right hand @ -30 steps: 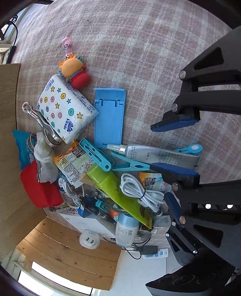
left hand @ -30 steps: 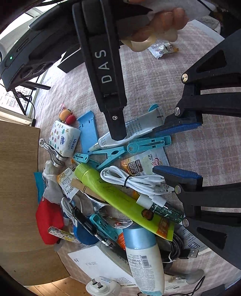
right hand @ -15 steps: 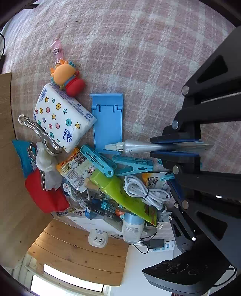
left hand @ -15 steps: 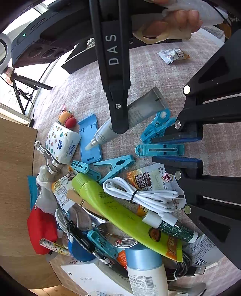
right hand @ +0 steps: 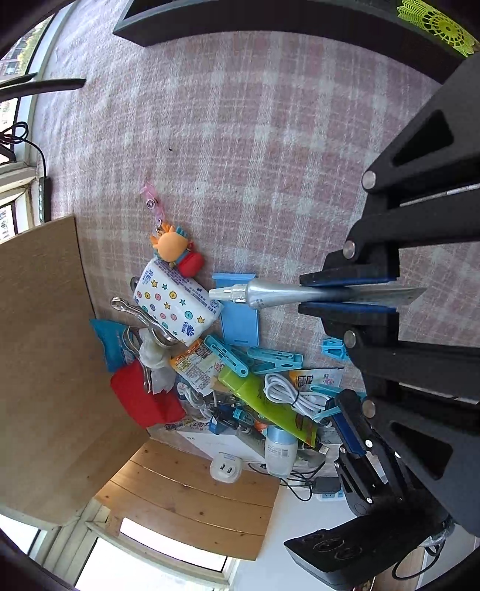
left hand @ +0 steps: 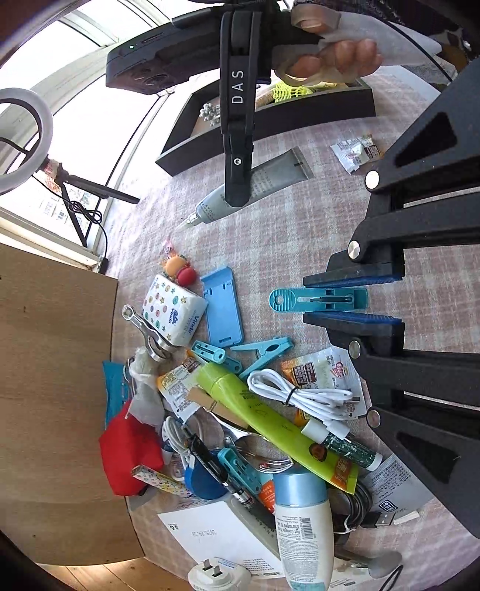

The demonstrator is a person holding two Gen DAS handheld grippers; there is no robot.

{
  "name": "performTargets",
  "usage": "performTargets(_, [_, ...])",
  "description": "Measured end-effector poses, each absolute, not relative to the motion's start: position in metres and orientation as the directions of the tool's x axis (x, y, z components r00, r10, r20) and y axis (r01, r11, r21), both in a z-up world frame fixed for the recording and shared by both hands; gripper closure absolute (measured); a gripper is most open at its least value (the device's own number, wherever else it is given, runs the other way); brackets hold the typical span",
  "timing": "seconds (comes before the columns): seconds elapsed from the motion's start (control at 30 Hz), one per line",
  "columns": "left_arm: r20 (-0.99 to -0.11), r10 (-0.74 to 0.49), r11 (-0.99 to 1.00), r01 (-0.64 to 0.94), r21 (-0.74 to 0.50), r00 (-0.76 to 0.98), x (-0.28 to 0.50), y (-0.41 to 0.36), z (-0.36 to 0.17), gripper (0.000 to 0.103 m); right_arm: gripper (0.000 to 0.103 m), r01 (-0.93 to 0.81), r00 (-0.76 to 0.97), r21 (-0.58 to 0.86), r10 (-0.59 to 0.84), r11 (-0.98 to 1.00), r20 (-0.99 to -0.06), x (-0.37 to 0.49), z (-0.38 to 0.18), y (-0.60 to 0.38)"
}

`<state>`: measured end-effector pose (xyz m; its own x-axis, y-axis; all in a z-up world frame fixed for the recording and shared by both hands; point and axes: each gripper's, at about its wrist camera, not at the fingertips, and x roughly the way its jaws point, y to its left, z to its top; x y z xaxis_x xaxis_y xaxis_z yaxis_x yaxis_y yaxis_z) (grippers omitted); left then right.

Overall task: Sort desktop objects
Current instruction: 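Carry the blue clothespin and silver tube into the tray and open both tools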

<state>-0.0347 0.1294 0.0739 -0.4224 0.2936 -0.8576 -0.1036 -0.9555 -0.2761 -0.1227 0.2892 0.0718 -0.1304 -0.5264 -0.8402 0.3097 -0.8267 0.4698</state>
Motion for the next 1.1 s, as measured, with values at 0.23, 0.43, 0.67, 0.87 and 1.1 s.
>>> performTargets(0.23, [-0.811, 0.403, -0.913, -0.255, -0.32, -0.425, -0.046, 0.204, 0.107, 0.092, 0.095, 0.231, -0.288, 0.399, -0.454, -0.888, -0.843, -0.116, 0.106, 0.383])
performTargets(0.43, [-0.781, 0.494, -0.848, -0.409, -0.336, -0.382, -0.051, 0.297, 0.127, 0.092, 0.095, 0.089, -0.404, 0.335, -0.341, -0.938, -0.849, -0.11, 0.131, 0.478])
performTargets(0.67, [-0.746, 0.594, -0.752, -0.538, -0.382, -0.301, -0.05, 0.392, 0.143, 0.091, 0.095, -0.059, -0.484, 0.264, -0.203, -0.963, -0.851, -0.101, 0.148, 0.559])
performTargets(0.87, [-0.753, 0.561, -0.753, -0.589, -0.293, -0.342, -0.037, 0.423, 0.153, 0.032, 0.057, -0.115, -0.543, 0.233, -0.135, -0.966, -0.829, -0.093, 0.163, 0.589])
performTargets(1.1, [-0.776, 0.503, -0.797, -0.551, -0.247, -0.381, -0.037, 0.388, 0.148, 0.034, 0.057, -0.055, -0.53, 0.236, -0.172, -0.97, -0.83, -0.094, 0.163, 0.57])
